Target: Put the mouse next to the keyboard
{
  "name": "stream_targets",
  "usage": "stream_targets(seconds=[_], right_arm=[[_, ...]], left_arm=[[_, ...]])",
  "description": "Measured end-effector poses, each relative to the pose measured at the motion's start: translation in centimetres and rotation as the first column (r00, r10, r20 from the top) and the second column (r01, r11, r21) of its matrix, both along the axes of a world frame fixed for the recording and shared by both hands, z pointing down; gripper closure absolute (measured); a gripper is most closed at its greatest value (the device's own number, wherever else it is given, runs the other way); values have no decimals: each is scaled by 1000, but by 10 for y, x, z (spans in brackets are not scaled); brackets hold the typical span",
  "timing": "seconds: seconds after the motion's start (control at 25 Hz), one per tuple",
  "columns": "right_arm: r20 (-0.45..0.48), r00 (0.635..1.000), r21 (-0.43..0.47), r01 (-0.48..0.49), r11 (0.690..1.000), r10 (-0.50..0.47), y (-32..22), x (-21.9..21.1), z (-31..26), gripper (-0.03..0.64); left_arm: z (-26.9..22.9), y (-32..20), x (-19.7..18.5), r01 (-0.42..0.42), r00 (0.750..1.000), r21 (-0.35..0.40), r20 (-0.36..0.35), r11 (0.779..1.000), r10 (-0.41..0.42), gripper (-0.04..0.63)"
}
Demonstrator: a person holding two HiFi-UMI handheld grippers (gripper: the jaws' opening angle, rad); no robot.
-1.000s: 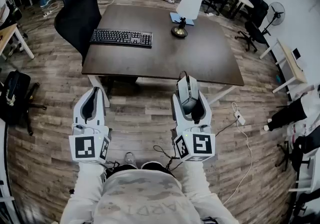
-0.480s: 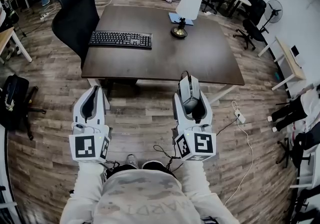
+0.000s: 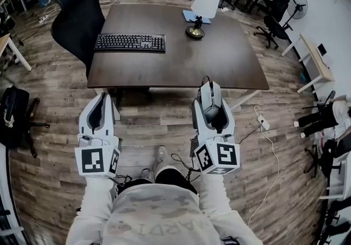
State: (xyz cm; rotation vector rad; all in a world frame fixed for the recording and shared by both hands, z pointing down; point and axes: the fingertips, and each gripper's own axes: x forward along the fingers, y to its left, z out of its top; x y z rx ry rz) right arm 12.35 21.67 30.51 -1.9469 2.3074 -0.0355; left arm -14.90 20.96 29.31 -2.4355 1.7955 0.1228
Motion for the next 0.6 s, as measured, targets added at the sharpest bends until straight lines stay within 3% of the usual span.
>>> stream_targets(seconds=[0.6], right_arm=[[16, 1000, -7, -8, 1000, 9, -104, 7, -2, 310]], left_arm=[[-3, -99, -5, 21, 1000, -1, -11, 1000, -21, 575]])
